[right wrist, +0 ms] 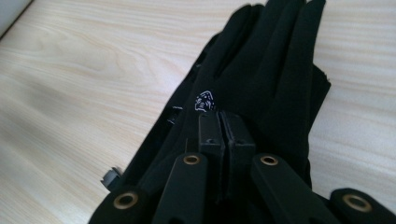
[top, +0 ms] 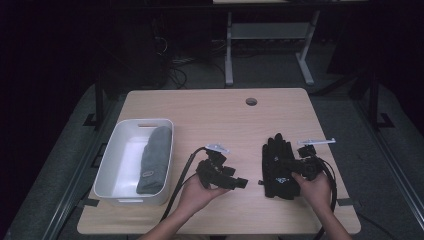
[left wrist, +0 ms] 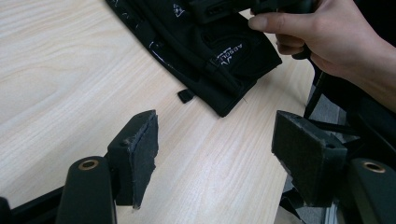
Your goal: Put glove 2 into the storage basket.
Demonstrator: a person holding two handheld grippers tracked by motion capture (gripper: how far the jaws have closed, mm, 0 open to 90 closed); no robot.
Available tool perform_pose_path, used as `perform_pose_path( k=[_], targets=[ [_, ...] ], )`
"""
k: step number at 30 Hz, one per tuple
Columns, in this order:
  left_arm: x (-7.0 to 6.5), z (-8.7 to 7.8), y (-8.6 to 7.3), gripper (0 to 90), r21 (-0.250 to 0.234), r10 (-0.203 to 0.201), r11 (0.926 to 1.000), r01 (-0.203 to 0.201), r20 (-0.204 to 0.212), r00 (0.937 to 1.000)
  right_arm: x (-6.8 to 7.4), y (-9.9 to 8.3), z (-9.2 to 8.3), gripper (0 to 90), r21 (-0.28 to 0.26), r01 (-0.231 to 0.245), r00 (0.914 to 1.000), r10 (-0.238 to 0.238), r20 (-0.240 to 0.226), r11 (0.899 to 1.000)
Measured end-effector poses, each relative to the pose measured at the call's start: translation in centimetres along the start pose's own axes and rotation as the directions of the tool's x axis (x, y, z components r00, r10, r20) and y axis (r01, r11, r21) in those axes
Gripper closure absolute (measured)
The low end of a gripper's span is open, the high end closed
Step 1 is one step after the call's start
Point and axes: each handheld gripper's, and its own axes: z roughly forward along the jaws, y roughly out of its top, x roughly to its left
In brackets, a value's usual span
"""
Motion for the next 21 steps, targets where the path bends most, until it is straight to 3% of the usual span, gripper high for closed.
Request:
perform_pose_path(
  k=[5, 7, 11, 15, 18, 21],
  targets=[
    [-0.1, 0.6, 0.0, 30.9, 0.011, 0.000, 0.9999, 0.000, 0.002, 1.0000, -0.2, -0.1, 0.0, 77.5, 0.017, 0.015, 0.9999, -0.015, -0.003, 1.000],
    [-0.2, 0.8, -0.1, 30.9, 0.018, 0.002, 0.9998, -0.002, 0.003, 1.0000, -0.4, -0.1, -0.4, 69.5, 0.007, 0.021, 0.9998, -0.021, -0.009, 1.000],
    [-0.3, 1.1, -0.1, 30.8, 0.024, 0.005, 0.9997, -0.005, 0.005, 1.0000, -0.4, -0.3, -0.5, 63.1, 0.042, 0.039, 0.9992, -0.039, -0.012, 0.998],
    [-0.3, 1.2, -0.1, 30.8, 0.024, 0.001, 0.9997, -0.001, 0.005, 1.0000, 0.2, -0.4, -0.3, 52.9, 0.075, 0.118, 0.9930, -0.118, -0.005, 0.990],
    [-0.3, 1.1, -0.1, 30.8, 0.024, 0.009, 0.9997, -0.009, 0.004, 1.0000, 0.9, -0.6, 0.4, 52.7, 0.105, 0.170, 0.9846, -0.173, 0.025, 0.980],
    [-0.3, 1.0, -0.2, 30.8, 0.019, 0.006, 0.9998, -0.006, 0.005, 1.0000, 1.4, -0.6, 0.7, 60.7, 0.121, 0.206, 0.9749, -0.214, 0.060, 0.971]
  ],
)
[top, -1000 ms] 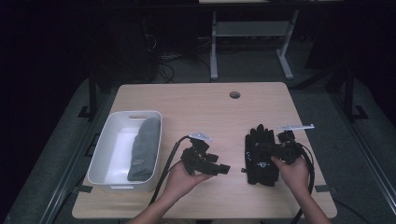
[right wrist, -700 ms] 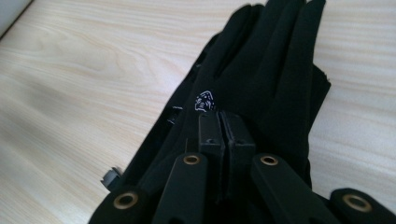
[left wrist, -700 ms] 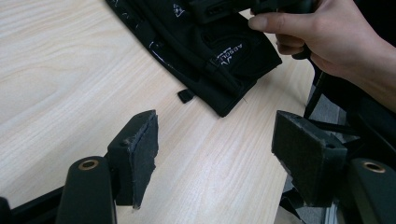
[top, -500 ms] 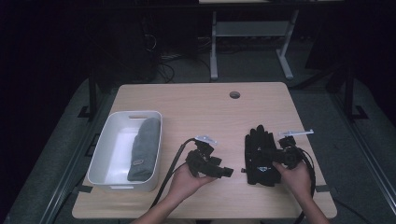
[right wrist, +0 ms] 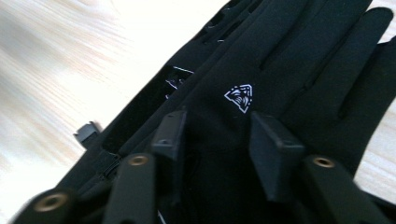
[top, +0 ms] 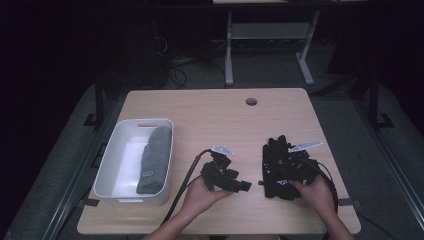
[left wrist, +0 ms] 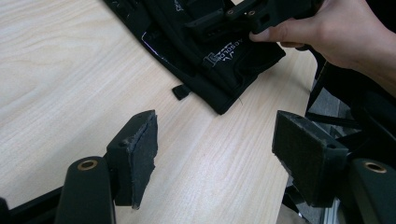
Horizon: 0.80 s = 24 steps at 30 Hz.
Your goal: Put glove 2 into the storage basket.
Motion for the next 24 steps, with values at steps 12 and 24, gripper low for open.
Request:
perform_pose_path(
  k=[12, 24],
  targets=[
    [0.2, -0.4, -0.1, 30.9, -0.005, -0.003, 1.0000, 0.003, -0.006, 1.0000, -0.5, 0.2, -1.5, 88.4, -0.072, -0.058, 0.9980, 0.056, -0.029, 0.996],
    [0.1, -0.4, -0.2, 30.9, -0.002, 0.003, 1.0000, -0.003, -0.007, 1.0000, 0.2, 1.7, -3.2, 88.5, -0.179, -0.094, 0.9940, 0.083, -0.071, 0.979]
  ],
)
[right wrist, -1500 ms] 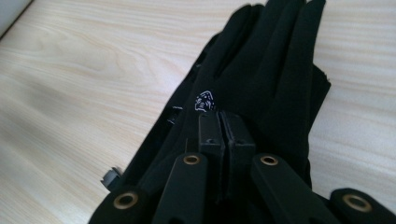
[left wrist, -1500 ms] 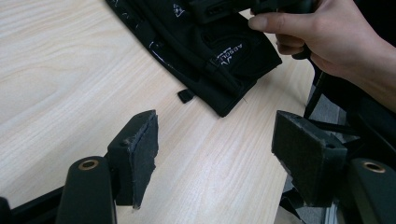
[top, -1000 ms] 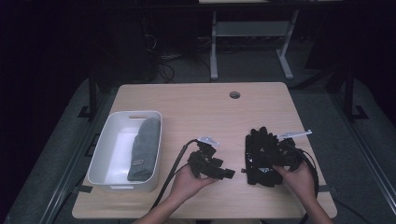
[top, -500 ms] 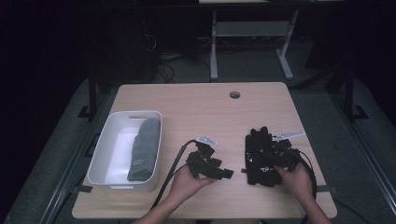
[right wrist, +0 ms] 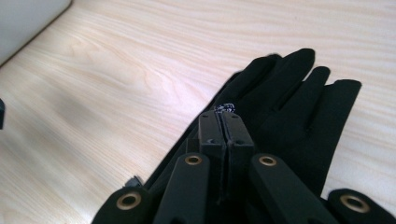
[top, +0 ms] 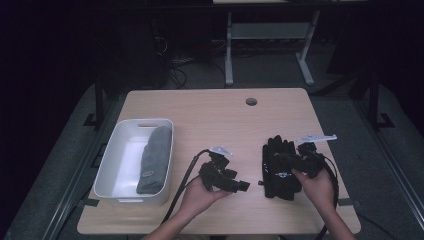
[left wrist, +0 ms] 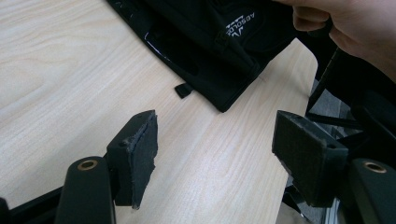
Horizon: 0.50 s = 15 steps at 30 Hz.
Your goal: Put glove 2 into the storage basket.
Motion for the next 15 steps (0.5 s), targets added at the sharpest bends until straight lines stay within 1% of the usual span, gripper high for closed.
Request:
perform_pose_path(
  k=[4, 5, 7, 9, 10, 13, 14, 15],
  targets=[
    [0.0, -0.1, 0.0, 30.9, 0.000, 0.000, 1.0000, 0.000, -0.001, 1.0000, 0.0, 0.1, -0.2, 88.5, -0.014, -0.020, 0.9998, 0.020, 0.000, 1.000],
    [0.0, 0.0, 0.0, 30.9, -0.001, 0.000, 1.0000, 0.000, 0.000, 1.0000, -0.1, 0.1, -0.1, 88.4, -0.016, -0.032, 0.9995, 0.032, -0.005, 0.999],
    [-0.1, 0.0, -0.1, 30.9, 0.004, 0.005, 1.0000, -0.005, -0.003, 1.0000, -0.1, 0.0, 0.3, 88.4, -0.012, -0.035, 0.9994, 0.035, -0.001, 0.999],
    [0.0, 0.1, -0.1, 30.9, 0.007, 0.004, 1.0000, -0.003, -0.001, 1.0000, -0.1, 0.0, 1.0, 88.4, -0.003, -0.054, 0.9985, 0.054, -0.013, 0.999],
    [-0.1, 0.1, -0.1, 30.9, 0.005, 0.003, 1.0000, -0.003, 0.001, 1.0000, -0.1, 0.0, 1.3, 88.3, 0.000, -0.047, 0.9988, 0.047, -0.012, 0.999],
    [-0.1, 0.1, -0.2, 30.9, 0.005, 0.005, 1.0000, -0.005, 0.001, 1.0000, 0.1, -0.2, 2.3, 87.5, 0.029, -0.049, 0.9988, 0.049, -0.007, 0.998],
    [0.0, 0.0, -0.2, 30.9, 0.007, 0.004, 1.0000, -0.004, 0.000, 1.0000, 0.1, -0.3, 2.6, 86.6, 0.047, -0.051, 0.9986, 0.052, -0.007, 0.998],
    [0.0, 0.0, -0.2, 30.9, 0.008, 0.002, 1.0000, -0.002, -0.001, 1.0000, 0.1, -0.4, 2.8, 84.8, 0.054, -0.045, 0.9989, 0.046, -0.005, 0.998]
  ],
)
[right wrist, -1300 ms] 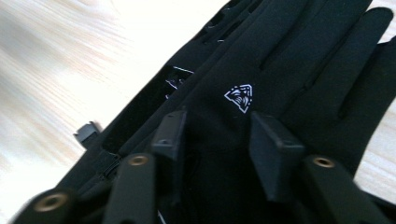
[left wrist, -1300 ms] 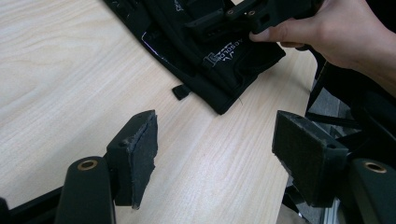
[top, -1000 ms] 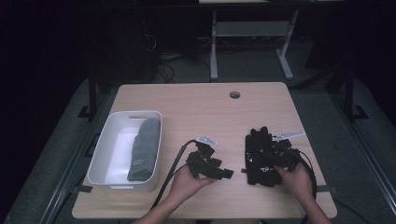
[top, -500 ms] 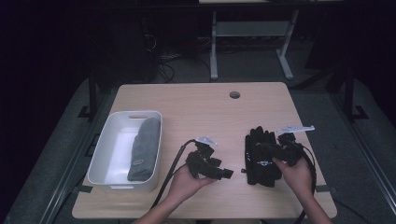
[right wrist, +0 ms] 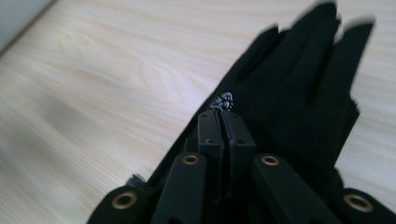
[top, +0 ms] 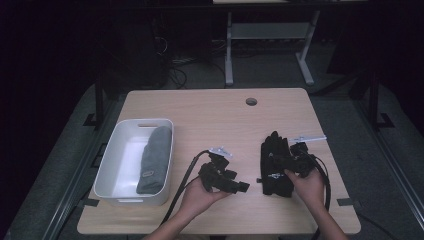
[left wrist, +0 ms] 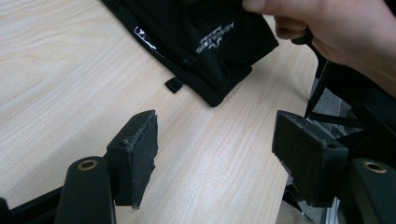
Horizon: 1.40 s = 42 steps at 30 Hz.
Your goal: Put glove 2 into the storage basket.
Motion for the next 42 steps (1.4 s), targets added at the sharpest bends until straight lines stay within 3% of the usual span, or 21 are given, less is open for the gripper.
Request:
perform_pose_path(
  k=[5, 14, 18, 21, 30, 42],
  targets=[
    [0.0, 0.1, -0.1, 30.9, -0.001, 0.001, 1.0000, -0.001, 0.000, 1.0000, -0.4, -0.2, 0.4, 59.2, 0.051, -0.002, 0.9999, 0.001, 0.014, 0.999],
    [0.0, 0.3, -0.1, 30.9, 0.005, 0.005, 1.0000, -0.005, -0.001, 1.0000, -1.2, -0.4, -1.4, 53.6, -0.003, 0.008, 0.9999, -0.008, 0.010, 1.000],
    [-0.1, 0.5, -0.1, 30.9, 0.004, 0.001, 1.0000, -0.001, -0.001, 1.0000, -1.7, -0.7, -2.4, 55.2, -0.013, 0.014, 0.9996, -0.014, 0.024, 1.000],
    [-0.1, 0.7, -0.1, 30.9, 0.009, 0.006, 0.9999, -0.006, -0.002, 1.0000, -2.0, -1.1, -2.5, 63.4, 0.016, 0.031, 0.9990, -0.031, 0.032, 0.999],
    [0.1, 1.1, -0.2, 30.8, 0.015, 0.002, 0.9999, -0.002, -0.004, 1.0000, -1.4, -2.2, -1.0, 83.5, 0.087, 0.035, 0.9993, -0.034, -0.014, 0.996],
    [0.3, 2.1, -0.5, 30.2, 0.043, -0.005, 0.9991, 0.006, -0.017, 0.9998, 1.1, -2.5, 0.2, 84.7, 0.120, 0.070, 0.9937, -0.059, -0.096, 0.990]
  ],
)
